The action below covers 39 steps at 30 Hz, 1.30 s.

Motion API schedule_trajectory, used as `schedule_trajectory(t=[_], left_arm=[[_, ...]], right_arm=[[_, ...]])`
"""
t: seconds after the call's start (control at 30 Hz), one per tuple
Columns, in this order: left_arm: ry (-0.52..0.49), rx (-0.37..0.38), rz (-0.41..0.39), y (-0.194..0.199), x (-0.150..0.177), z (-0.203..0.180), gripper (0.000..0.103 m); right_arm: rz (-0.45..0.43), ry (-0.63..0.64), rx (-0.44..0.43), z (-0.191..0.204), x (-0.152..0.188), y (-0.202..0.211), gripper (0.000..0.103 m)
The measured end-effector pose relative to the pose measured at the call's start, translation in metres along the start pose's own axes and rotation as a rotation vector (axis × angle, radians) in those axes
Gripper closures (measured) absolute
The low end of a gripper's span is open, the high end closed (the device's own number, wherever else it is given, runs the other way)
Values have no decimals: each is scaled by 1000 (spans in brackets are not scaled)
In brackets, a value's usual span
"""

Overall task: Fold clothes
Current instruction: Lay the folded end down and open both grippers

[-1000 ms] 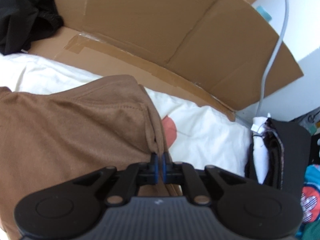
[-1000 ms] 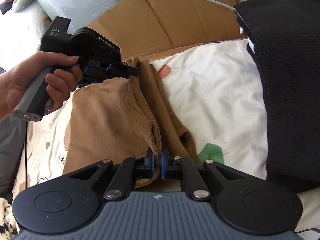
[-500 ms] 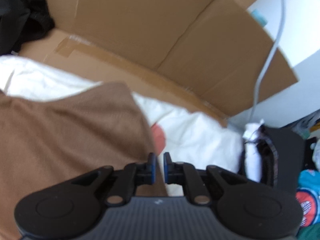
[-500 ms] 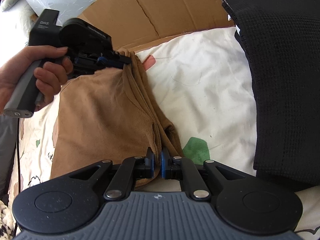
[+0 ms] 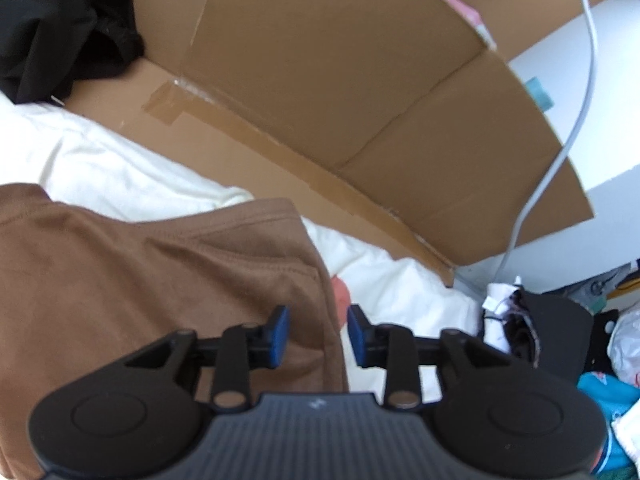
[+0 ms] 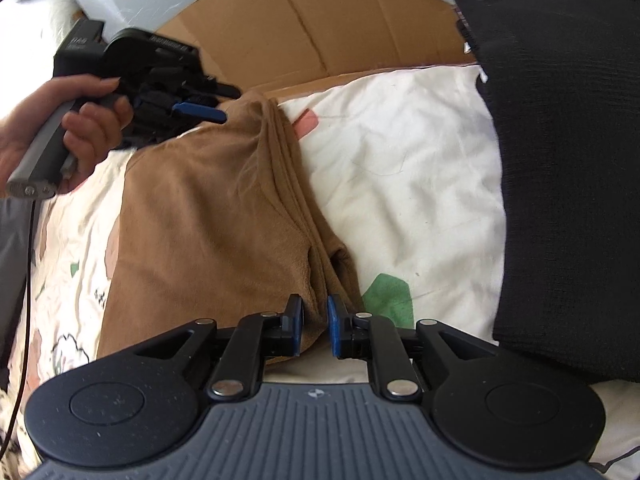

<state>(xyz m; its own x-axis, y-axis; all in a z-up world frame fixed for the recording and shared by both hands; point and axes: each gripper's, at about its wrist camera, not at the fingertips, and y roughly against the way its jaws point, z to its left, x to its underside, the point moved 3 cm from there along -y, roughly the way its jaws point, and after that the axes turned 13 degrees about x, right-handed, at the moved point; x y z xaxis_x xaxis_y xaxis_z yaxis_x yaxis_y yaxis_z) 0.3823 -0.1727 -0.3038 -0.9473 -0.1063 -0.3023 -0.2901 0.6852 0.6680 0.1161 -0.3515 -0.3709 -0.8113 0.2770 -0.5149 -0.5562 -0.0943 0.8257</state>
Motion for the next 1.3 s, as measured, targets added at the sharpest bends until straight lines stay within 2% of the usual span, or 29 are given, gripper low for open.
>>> schedule_trajectory(t=[0.07, 0.1, 0.13, 0.3, 0.57, 0.73, 0.77, 0.83, 0.9, 0.93, 0.97, 1.03, 1.07, 1.3], left_arm=[[-7, -14, 11, -8, -3, 4, 75], [-12, -16, 27, -13, -5, 5, 88], [-18, -19, 41, -18, -8, 7, 93], [-16, -21, 58, -32, -20, 16, 97], [7, -31, 26, -45, -30, 25, 97], [-15, -23, 41, -39, -36, 23, 96], [-14, -16, 28, -33, -38, 22, 93], [-13, -5, 4, -19, -44, 19, 68], [-30, -1, -4, -5, -48, 14, 53], [-40, 1, -9, 4, -50, 11, 49], [-56, 1, -12, 13, -51, 9, 48], [-89, -2, -16, 33, -50, 5, 46], [-95, -6, -16, 42, -48, 7, 46], [-94, -62, -26, 93, -32, 26, 45]], right_arm=[[6, 10, 4, 0, 0, -2, 90], [9, 15, 6, 0, -1, -3, 92], [12, 20, 9, 0, -1, -3, 92], [31, 61, 15, -1, -1, -8, 94], [56, 62, 24, -9, 0, -11, 94], [52, 70, 25, -8, -1, -7, 94], [49, 72, 29, -7, -1, -5, 94], [50, 70, 30, -6, -1, -2, 93], [51, 66, 31, -5, -2, 1, 91], [50, 66, 38, -5, -3, 3, 88], [49, 66, 42, -5, -3, 4, 86], [24, 63, 39, -5, -5, 12, 74], [14, 60, 37, -5, -7, 15, 72], [-30, 47, 33, -7, -19, 29, 68]])
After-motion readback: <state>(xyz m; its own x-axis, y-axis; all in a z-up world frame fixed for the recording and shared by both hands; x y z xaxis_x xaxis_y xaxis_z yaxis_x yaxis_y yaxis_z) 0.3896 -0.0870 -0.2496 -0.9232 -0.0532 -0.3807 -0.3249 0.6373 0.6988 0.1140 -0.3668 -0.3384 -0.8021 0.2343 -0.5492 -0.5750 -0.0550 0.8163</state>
